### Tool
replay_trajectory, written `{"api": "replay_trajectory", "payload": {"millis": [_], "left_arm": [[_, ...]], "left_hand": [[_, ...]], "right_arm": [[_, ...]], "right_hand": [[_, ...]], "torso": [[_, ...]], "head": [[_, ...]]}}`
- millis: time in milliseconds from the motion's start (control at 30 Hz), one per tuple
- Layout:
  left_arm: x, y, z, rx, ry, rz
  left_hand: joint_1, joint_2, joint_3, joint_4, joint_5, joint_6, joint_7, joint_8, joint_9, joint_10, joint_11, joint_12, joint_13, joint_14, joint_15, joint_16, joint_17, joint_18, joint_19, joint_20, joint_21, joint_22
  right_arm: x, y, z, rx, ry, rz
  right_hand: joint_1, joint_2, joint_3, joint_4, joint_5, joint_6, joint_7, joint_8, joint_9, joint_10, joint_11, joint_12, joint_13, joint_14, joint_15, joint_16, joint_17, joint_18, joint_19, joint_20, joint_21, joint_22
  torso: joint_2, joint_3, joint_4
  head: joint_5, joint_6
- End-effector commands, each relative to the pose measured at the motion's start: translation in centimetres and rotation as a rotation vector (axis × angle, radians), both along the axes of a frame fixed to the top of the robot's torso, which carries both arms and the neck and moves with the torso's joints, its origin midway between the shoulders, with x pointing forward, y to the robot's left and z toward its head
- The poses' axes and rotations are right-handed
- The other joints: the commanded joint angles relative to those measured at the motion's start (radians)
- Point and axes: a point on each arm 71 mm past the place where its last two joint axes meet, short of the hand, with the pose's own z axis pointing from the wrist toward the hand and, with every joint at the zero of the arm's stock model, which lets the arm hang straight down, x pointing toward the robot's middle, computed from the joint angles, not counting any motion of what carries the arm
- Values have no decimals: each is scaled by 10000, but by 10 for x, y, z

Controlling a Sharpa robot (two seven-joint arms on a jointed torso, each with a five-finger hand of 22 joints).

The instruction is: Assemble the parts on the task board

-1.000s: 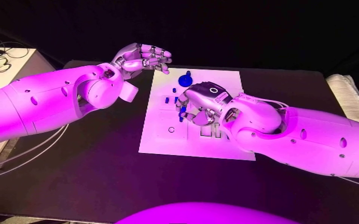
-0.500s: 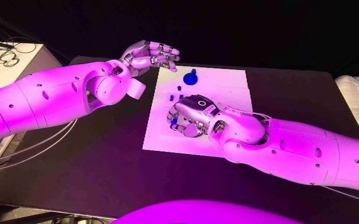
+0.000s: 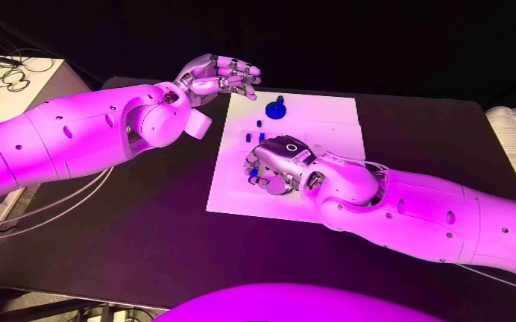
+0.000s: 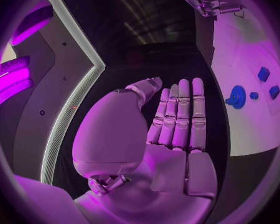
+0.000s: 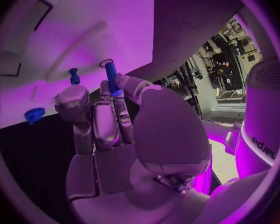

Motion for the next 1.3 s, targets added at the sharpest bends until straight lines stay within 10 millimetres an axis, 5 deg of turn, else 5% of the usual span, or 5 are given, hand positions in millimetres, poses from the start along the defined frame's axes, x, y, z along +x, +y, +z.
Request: {"api": "replay_trajectory", "payload": {"millis": [33, 933, 1300], "left_arm": [[-1, -1, 1, -133, -25, -131], [-1, -1, 1, -128, -6, -145], [-2, -1, 1, -108, 47, -178]], "left_hand": [[-21, 92, -43, 12, -6, 26, 53, -41, -8, -16, 55, -41, 9, 16, 45, -44, 9, 106, 59, -20, -35, -8], [-21, 92, -43, 12, -6, 26, 53, -41, -8, -16, 55, -41, 9, 16, 45, -44, 9, 106, 59, -20, -35, -8], [-26, 95, -54, 24, -6, 27, 55, -45, -10, -18, 57, -48, 12, 17, 47, -59, 30, 107, 75, -17, -63, -27]], "right_arm": [[1, -1, -2, -218, -70, 36], [3, 0, -11, -704, -15, 55], [2, 3, -14, -158, 420, 273]], "right_hand": [[151, 223, 325, -388, 58, 31, 48, 48, 8, 669, -602, 26, 467, 80, -67, -37, 7, -137, -11, -45, 20, 9], [71, 208, 364, -448, 68, -16, 74, 47, 39, 628, -576, -34, 497, 72, -48, -71, -39, -133, -27, -40, -23, 2], [-736, -285, 188, -369, 424, -962, 395, -508, -63, -581, -124, -1045, 190, 59, 319, -32, -22, -104, -229, 239, -450, -140]], "torso": [[-13, 1, 1], [-2, -4, 13], [-22, -8, -2]], "head": [[-8, -9], [-3, -82], [3, -86]]}}
